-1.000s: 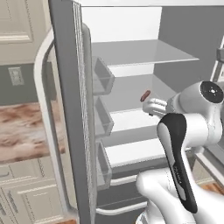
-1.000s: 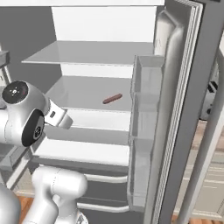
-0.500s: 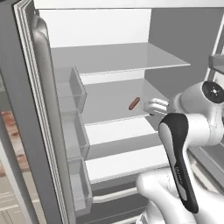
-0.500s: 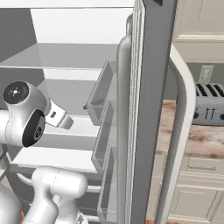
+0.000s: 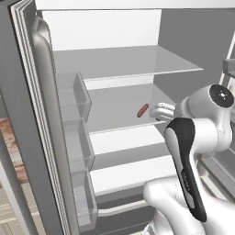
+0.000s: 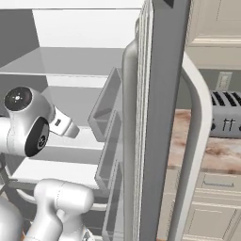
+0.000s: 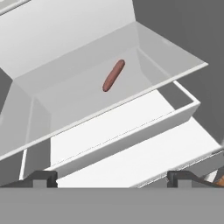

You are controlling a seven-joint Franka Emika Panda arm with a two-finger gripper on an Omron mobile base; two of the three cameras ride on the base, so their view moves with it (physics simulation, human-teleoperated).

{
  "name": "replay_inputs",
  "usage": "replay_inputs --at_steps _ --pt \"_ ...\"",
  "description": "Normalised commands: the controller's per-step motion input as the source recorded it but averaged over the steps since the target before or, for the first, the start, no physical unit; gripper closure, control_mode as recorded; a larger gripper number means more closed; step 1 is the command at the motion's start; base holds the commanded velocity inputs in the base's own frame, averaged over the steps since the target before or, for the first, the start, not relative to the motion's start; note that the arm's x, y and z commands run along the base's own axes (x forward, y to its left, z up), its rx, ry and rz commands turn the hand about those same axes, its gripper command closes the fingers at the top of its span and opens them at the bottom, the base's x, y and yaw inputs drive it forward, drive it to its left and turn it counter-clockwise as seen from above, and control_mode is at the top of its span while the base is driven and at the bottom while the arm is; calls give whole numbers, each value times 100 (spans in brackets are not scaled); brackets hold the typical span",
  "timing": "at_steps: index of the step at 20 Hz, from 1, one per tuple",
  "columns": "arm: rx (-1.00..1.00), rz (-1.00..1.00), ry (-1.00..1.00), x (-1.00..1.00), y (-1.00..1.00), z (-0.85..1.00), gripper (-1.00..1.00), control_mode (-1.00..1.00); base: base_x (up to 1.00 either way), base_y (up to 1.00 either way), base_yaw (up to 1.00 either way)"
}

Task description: Move the hot dog bun to the plate on the dining table and place the condiment next to that plate. Then navigate to the fridge and take the sausage and place it on the plate as well.

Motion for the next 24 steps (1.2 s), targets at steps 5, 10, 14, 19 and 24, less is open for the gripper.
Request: replay_inputs --at_steps 5,10,14,19,24 --pt "0 -4 0 88 0 -1 -100 -100 0 0 0" --pt "-5 -10 0 62 0 -28 -100 -100 0 0 0" --pt "-17 -11 0 47 1 -55 -100 -100 0 0 0" --pt "-14 -9 1 49 3 -30 -100 -100 0 0 0" --pt "-2 -4 8 52 -3 -4 -100 -100 0 0 0"
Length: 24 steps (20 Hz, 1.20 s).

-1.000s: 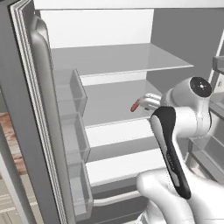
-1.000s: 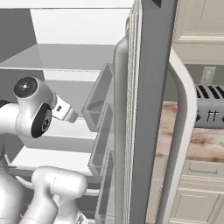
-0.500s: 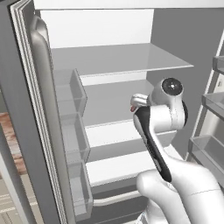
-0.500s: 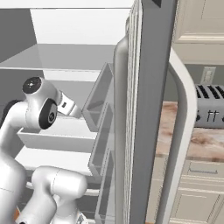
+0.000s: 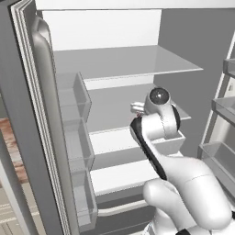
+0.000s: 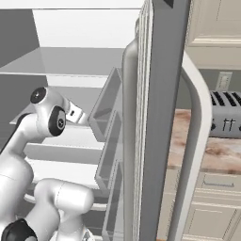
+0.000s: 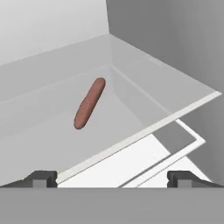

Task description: Move the hot dog bun to the plate on the dining table and place the condiment next to that plate. Then navigate to the fridge and take the sausage and place it on the plate as well.

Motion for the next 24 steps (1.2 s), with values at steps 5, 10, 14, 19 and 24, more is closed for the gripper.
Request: replay_inputs --at_steps 5,10,14,19,24 --pt "-3 -6 14 53 0 -6 -100 -100 0 0 0" --pt "-7 -3 6 48 0 -26 -100 -100 0 0 0" --pt "-8 -1 -1 34 0 -42 -100 -100 0 0 0" --pt "-1 0 0 41 0 -27 -100 -100 0 0 0" --pt "0 0 0 44 0 -16 -100 -100 0 0 0"
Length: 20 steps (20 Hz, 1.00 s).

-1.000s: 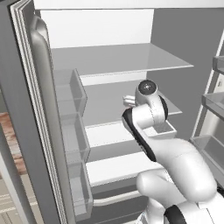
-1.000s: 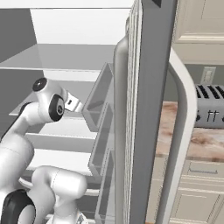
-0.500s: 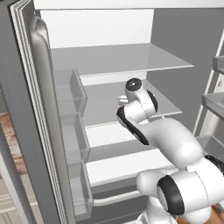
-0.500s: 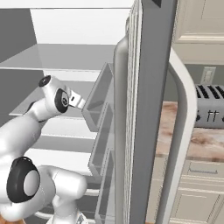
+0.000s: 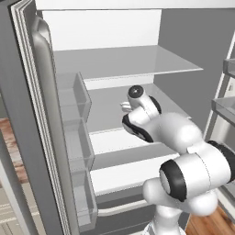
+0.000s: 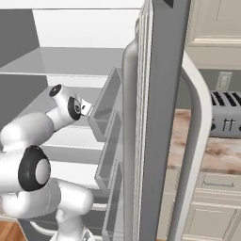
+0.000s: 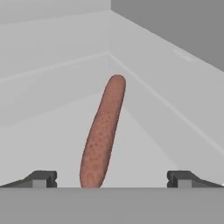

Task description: Move the hot dog bun to the plate on the dining table and place the condiment next to that plate. Then navigate to the fridge and take the sausage and place it on the plate as well.

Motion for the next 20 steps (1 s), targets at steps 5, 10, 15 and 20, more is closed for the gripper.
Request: replay_inputs --at_steps 5,10,15,20 --pt "0 0 1 43 0 -13 -100 -100 0 0 0" --pt "0 0 1 37 0 -16 -100 -100 0 0 0" --pt "0 0 1 24 0 -25 -100 -100 0 0 0" --pt "0 0 0 0 0 -38 -100 -100 0 0 0"
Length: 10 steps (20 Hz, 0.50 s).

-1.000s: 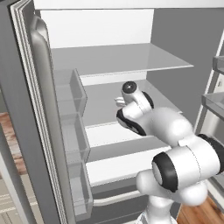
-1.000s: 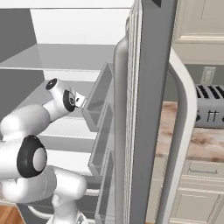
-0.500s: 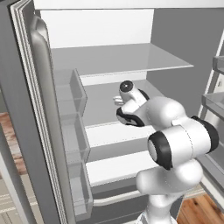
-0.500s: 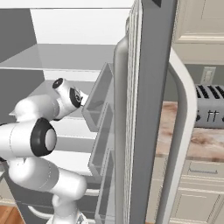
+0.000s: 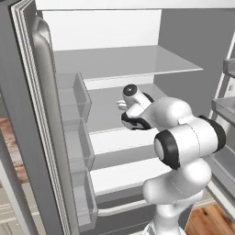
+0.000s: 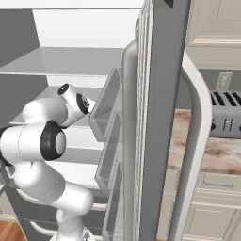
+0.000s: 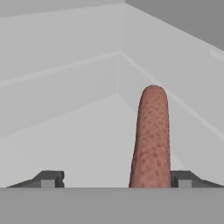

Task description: Move the hot dog bun to the plate on the dining table and place the condiment next to that plate. Then navigate to the fridge and take the sausage and place it on the plate as well.

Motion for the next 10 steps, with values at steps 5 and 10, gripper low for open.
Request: replay_inputs --at_steps 5,10 --pt "0 0 0 0 0 -48 100 -100 0 0 0" --pt "0 0 -1 0 0 -46 100 -100 0 0 0"
